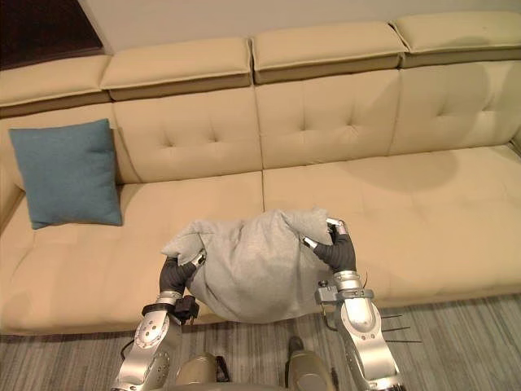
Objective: Pick up cushions and gather them together orderly.
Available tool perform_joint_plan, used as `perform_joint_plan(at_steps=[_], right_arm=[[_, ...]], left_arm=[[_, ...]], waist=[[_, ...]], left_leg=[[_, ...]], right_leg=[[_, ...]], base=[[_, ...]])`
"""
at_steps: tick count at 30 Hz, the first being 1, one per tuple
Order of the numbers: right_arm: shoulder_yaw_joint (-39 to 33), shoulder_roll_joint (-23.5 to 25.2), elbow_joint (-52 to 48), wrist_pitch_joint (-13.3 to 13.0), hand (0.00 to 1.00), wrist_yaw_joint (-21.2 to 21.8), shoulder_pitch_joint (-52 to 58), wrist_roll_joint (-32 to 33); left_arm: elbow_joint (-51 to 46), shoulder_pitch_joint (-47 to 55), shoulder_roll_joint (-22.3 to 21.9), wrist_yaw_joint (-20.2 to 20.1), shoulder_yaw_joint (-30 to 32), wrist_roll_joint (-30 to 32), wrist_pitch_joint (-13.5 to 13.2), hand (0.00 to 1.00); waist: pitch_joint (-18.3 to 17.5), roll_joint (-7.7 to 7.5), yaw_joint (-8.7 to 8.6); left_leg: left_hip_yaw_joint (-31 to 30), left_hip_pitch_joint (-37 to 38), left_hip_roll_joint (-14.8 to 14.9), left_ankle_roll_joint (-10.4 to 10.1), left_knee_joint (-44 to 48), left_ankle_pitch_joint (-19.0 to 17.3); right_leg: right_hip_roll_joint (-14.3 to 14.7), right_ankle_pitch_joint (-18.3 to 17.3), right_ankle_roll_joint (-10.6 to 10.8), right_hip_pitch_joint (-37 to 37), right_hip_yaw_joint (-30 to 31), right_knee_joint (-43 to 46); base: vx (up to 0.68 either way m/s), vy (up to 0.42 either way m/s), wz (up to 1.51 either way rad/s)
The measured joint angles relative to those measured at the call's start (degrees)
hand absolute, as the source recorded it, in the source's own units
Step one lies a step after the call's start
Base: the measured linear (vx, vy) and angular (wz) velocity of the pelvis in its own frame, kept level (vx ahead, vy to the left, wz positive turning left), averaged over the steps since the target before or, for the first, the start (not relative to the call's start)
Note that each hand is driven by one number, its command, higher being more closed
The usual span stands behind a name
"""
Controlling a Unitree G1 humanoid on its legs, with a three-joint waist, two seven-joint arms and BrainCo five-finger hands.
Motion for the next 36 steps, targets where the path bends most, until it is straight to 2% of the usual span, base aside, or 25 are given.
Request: perform_joint_plan(at_steps=[1, 3, 4, 5, 6, 7, 10, 12, 14, 17, 20, 21, 24, 26, 32, 36], right_arm=[[0.0, 0.1, -0.4, -0.3, 1.0, 0.0, -0.5, -0.1], [-0.4, 0.2, -0.2, -0.5, 1.0, -0.2, -1.2, -0.2], [-0.9, 0.0, -0.1, -0.4, 1.0, -0.2, -1.3, -0.3], [-1.4, 0.4, 2.3, -0.6, 1.0, -0.3, -2.5, -0.5], [-1.6, 1.0, 3.1, -0.4, 1.0, -0.3, -2.9, -0.6], [-2.1, 1.6, 4.6, -0.1, 1.0, -0.4, -4.1, -0.7], [-2.0, 2.0, 7.0, 0.4, 1.0, -1.4, -8.2, -2.8], [-1.9, 2.1, 9.7, 0.5, 1.0, -2.3, -12.5, -2.9], [-1.7, 2.1, 13.3, 0.7, 1.0, -4.4, -20.3, -4.4], [-1.6, 2.0, 17.1, 0.7, 1.0, -6.9, -30.2, -5.0], [-1.8, 1.0, 22.6, 0.6, 1.0, -9.9, -43.4, -5.1], [-2.2, 0.3, 25.6, 0.7, 1.0, -11.6, -49.3, -5.6], [-2.7, -0.6, 30.0, 0.8, 1.0, -13.8, -57.7, -6.9], [-4.3, -0.9, 34.5, 0.9, 1.0, -15.6, -66.0, -7.3], [-6.4, -3.0, 43.7, 1.3, 1.0, -18.8, -81.1, -7.3], [-6.7, -4.1, 48.6, 1.5, 1.0, -18.8, -87.3, -7.3]], left_arm=[[0.0, -0.1, -0.1, 0.0, -0.2, 0.0, 0.0, 1.0], [0.0, -0.2, -0.2, 0.0, -1.3, 0.1, 0.3, 1.0], [0.0, -0.2, -0.7, 0.0, -1.8, 0.1, 0.3, 1.0], [0.9, -1.2, -0.3, 0.2, -1.9, 0.1, 0.3, 1.0], [1.0, -1.5, 0.1, 0.2, -2.0, 0.2, 0.5, 1.0], [1.1, -2.8, 1.1, 0.3, -2.1, 0.5, 0.6, 1.0], [1.1, -6.1, 3.2, 1.1, -1.9, 0.6, 0.6, 1.0], [1.1, -9.0, 4.3, 1.8, -1.5, 0.8, 0.6, 1.0], [1.2, -14.7, 5.3, 4.1, 0.0, 3.0, 0.6, 1.0], [3.4, -23.3, 6.4, 7.3, 1.3, 4.9, 0.6, 1.0], [9.2, -36.2, 7.6, 11.7, 3.0, 7.2, 0.6, 1.0], [12.4, -42.6, 8.0, 14.5, 3.8, 9.2, 0.6, 1.0], [16.7, -51.3, 8.5, 17.8, 5.0, 10.8, 0.6, 1.0], [21.4, -60.8, 10.5, 20.5, 5.5, 11.8, 0.6, 1.0], [31.2, -77.3, 11.4, 22.9, 8.4, 11.8, 0.5, 1.0], [35.8, -81.9, 11.4, 22.9, 9.3, 10.6, 0.5, 1.0]], waist=[[-0.1, 0.18, 0.09], [-0.3, 0.44, 0.08], [-1.0, 2.03, 0.3], [-0.8, 1.27, 0.27], [-1.0, 0.88, 0.18], [-0.5, -0.34, 0.05], [-0.3, -0.72, 0.19], [-0.1, -0.94, 0.2], [0.4, -1.61, 0.25], [1.7, -1.84, 0.18], [4.3, -1.8, 0.08], [5.3, -1.81, 0.12], [8.1, -1.8, 0.24], [9.6, -1.75, 0.23], [15.4, -1.66, 0.06], [17.3, -1.55, 0.18]], left_leg=[[0.4, -0.8, -0.3, 0.6, -3.9, -0.4], [-0.1, -0.1, -2.1, -0.3, -17.5, 0.9], [-1.5, 0.8, -2.3, -1.6, -24.5, 5.7], [-2.1, 1.2, -3.4, -2.9, -27.1, 8.8], [-2.1, 1.6, -4.3, -2.8, -28.4, 8.9], [-1.4, 1.9, -6.3, -1.8, -30.4, 9.5], [0.4, 1.9, -8.6, -0.8, -32.7, 10.1], [1.2, 1.9, -9.1, -0.6, -33.6, 10.2], [2.1, 1.0, -9.4, -0.6, -33.8, 10.2], [2.1, -1.4, -9.0, 0.2, -33.5, 10.9], [1.9, -4.5, -8.7, 0.6, -33.3, 12.1], [1.8, -6.0, -8.6, 0.7, -33.3, 12.8], [1.6, -6.4, -8.7, 0.9, -33.6, 13.5], [1.3, -8.7, -8.8, 1.2, -34.3, 14.9], [0.2, -10.9, -9.1, 0.9, -38.6, 18.7], [0.0, -11.9, -9.3, 0.4, -43.7, 22.2]], right_leg=[[-0.7, -0.3, 0.4, -0.2, 0.3, -0.1], [-2.3, -1.1, 2.6, -0.8, 0.7, 0.7], [-1.8, -1.5, 4.1, -1.5, 1.0, 1.7], [-2.2, -2.0, 5.2, -2.3, 2.4, 2.7], [-2.6, -1.5, 5.4, -2.5, 3.1, 2.5], [-4.3, -0.7, 6.8, -2.5, 4.1, 0.7], [-6.2, 1.7, 8.0, -2.5, 6.2, -3.5], [-6.5, 2.9, 7.9, -2.6, 7.2, -5.3], [-6.4, 4.0, 7.9, -3.6, 8.5, -6.7], [-5.9, 5.5, 7.6, -5.7, 8.7, -7.6], [-5.7, 7.4, 7.8, -8.2, 8.7, -8.3], [-5.6, 8.0, 7.9, -9.6, 8.7, -8.3], [-5.5, 8.3, 7.8, -10.1, 8.7, -8.1], [-5.5, 9.0, 7.9, -12.5, 8.6, -8.1], [-5.0, 9.9, 7.5, -16.0, 8.2, -8.0], [-4.4, 10.0, 7.5, -19.7, 8.0, -6.9]], base=[[0.13, 0.228, 0.03], [0.09, 0.238, 0.0], [0.1, 0.275, -0.11], [0.08, 0.224, -0.12], [0.13, 0.216, -0.04], [0.1, 0.176, -0.03], [0.07, 0.18, -0.14], [0.01, 0.131, -0.26], [-0.03, 0.08, -0.24], [-0.06, 0.015, -0.09], [-0.11, -0.007, 0.02], [-0.06, -0.008, 0.08], [-0.06, -0.009, 0.04], [-0.05, -0.023, 0.08], [-0.04, -0.037, 0.1], [-0.01, -0.067, 0.05]])
